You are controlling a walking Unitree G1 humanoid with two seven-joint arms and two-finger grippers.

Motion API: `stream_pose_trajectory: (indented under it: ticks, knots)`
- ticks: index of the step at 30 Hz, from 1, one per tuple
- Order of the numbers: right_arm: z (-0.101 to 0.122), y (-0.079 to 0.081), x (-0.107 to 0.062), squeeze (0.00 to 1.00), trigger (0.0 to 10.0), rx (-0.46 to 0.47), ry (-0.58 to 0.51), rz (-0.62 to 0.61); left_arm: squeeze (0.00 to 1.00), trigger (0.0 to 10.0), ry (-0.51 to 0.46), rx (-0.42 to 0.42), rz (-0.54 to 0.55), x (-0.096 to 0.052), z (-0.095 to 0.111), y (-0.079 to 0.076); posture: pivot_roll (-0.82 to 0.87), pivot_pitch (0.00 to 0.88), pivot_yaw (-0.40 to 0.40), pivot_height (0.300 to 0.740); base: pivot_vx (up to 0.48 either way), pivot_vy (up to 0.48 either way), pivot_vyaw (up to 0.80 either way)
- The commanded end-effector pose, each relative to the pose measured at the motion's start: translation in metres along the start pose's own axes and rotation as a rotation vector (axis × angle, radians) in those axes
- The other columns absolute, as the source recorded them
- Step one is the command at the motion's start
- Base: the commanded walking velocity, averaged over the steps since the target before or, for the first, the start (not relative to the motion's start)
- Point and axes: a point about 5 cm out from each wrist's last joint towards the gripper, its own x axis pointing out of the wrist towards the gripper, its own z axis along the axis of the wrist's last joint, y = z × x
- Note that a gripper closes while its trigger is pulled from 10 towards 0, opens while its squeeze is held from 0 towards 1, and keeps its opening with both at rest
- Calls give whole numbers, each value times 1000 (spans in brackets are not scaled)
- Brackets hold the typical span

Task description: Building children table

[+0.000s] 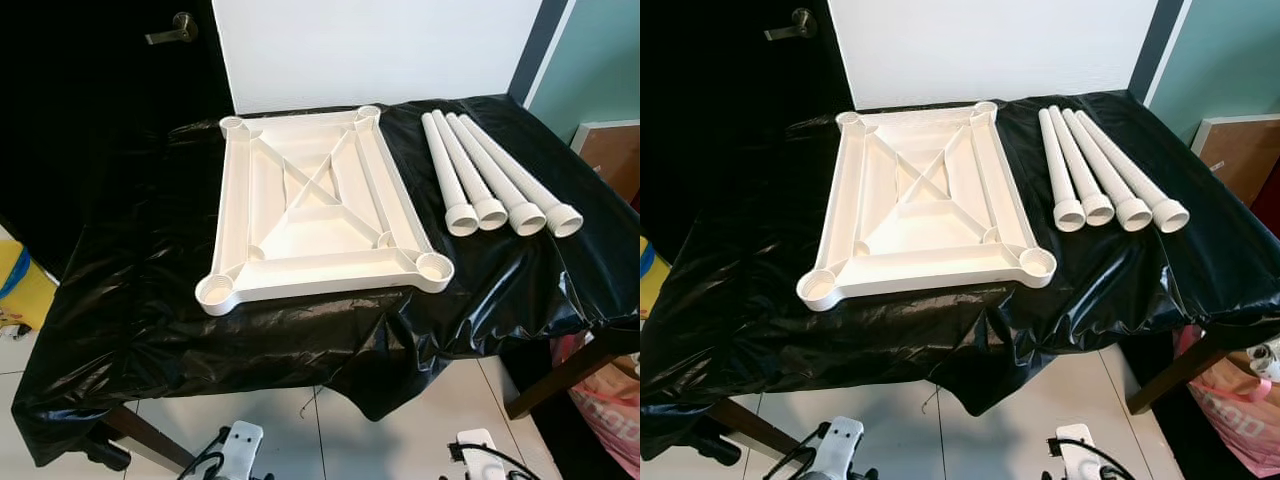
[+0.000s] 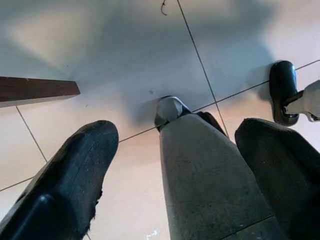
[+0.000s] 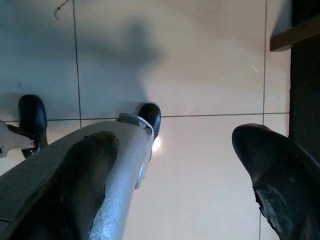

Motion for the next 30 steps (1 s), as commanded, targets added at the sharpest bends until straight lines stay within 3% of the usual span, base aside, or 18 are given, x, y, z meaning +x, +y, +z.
stream_pose_trajectory:
  ticks: [1, 14, 15, 16, 17, 18, 22, 23, 24, 25, 26, 30]
  knots:
    - [-6, 0, -1, 0, 10000, 25, 24, -11, 0, 10000, 14, -8, -44, -1, -6, -1, -30, 59, 25, 740, 0, 0, 0]
    - [-1, 2, 0, 0, 10000, 13, -3, 1, 0, 10000, -23, -12, -84, 0, 3, -6, 17, 67, 1, 740, 0, 0, 0]
    - [1, 1, 0, 851, 10000, 12, -9, 2, 0, 10000, -27, -21, -90, 0, 3, -6, 21, 66, 0, 740, 0, 0, 0]
    - [1, 1, 0, 851, 10000, 12, -9, 2, 0, 10000, -27, -21, -90, 0, 3, -6, 21, 66, 0, 740, 0, 0, 0]
    - [2, 1, 0, 1000, 10000, 18, -16, 3, 208, 10000, -29, -31, -97, 0, 3, -7, 23, 66, -2, 740, 0, 0, 0]
    - [3, 0, 0, 1000, 10000, 13, -22, 3, 1000, 10000, -37, -37, -103, 0, 3, -8, 24, 65, -2, 740, 0, 0, 0]
    - [5, 0, 1, 1000, 10000, -2, -26, 7, 1000, 10000, -53, -19, -104, 0, 4, -8, 23, 62, -3, 740, 0, 0, 0]
    - [5, 0, 1, 1000, 10000, -5, -27, 11, 298, 10000, -62, 1, -108, 0, 6, -9, 22, 60, -6, 740, 0, 0, 0]
    - [5, 0, 1, 1000, 10000, -5, -27, 11, 298, 10000, -62, 1, -108, 0, 6, -9, 22, 60, -6, 740, 0, 0, 0]
    - [6, -1, 1, 63, 10000, -5, -29, 18, 0, 10000, -81, 16, -122, 0, 8, -9, 22, 58, -8, 740, 0, 0, 0]
    - [6, -1, 1, 0, 10000, -1, -32, 29, 0, 10000, -101, 32, -134, 0, 12, -10, 21, 59, -9, 740, 0, 0, 0]
    - [6, -1, 0, 0, 10000, 13, -43, 55, 0, 10000, -143, 83, -161, 0, 19, -11, 16, 61, -14, 740, 0, 0, 0]
